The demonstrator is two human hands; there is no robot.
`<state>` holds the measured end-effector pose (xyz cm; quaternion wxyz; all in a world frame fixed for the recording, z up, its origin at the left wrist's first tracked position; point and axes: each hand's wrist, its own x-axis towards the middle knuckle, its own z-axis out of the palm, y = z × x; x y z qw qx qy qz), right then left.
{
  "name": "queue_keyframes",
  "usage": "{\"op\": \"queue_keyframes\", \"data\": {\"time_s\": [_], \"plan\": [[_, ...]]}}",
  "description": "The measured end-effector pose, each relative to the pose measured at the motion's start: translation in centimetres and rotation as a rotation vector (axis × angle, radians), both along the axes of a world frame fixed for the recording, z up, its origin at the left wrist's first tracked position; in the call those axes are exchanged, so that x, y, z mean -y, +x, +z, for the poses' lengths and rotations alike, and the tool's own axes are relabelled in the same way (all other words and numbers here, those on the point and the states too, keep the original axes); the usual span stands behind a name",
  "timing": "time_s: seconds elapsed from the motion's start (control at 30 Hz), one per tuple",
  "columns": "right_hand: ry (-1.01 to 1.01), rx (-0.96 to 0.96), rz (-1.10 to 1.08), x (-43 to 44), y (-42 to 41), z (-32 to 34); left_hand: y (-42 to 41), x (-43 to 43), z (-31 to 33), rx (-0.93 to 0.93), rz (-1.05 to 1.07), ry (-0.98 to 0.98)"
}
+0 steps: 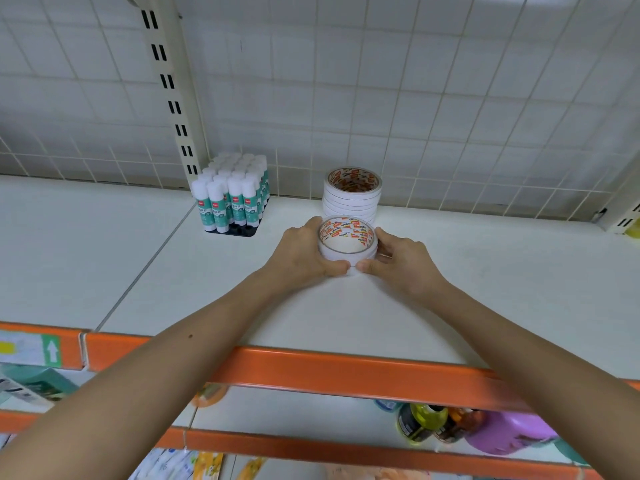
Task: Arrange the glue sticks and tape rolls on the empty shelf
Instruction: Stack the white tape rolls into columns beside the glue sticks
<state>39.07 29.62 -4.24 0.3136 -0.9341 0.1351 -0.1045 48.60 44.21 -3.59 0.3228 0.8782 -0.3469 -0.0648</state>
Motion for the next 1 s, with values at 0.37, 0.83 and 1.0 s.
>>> {"op": "queue_keyframes", "data": {"time_s": [0.37, 0.83, 1.0], "plan": [[-0.027, -0.06, -0.05, -0.9, 0.1, 0.0, -0.3, 0.4, -0.2, 0.004, -0.04, 0.042], [0.023, -0.103, 0.003, 0.1, -2.0, 1.5, -3.3, -0.4, 2.2, 0.012, 0.129, 0.043], [-0.036, -0.048, 0.017, 3.7, -7.0, 2.2, -7.5, 2.3, 2.9, 0.238, 0.054, 0.041]]}}
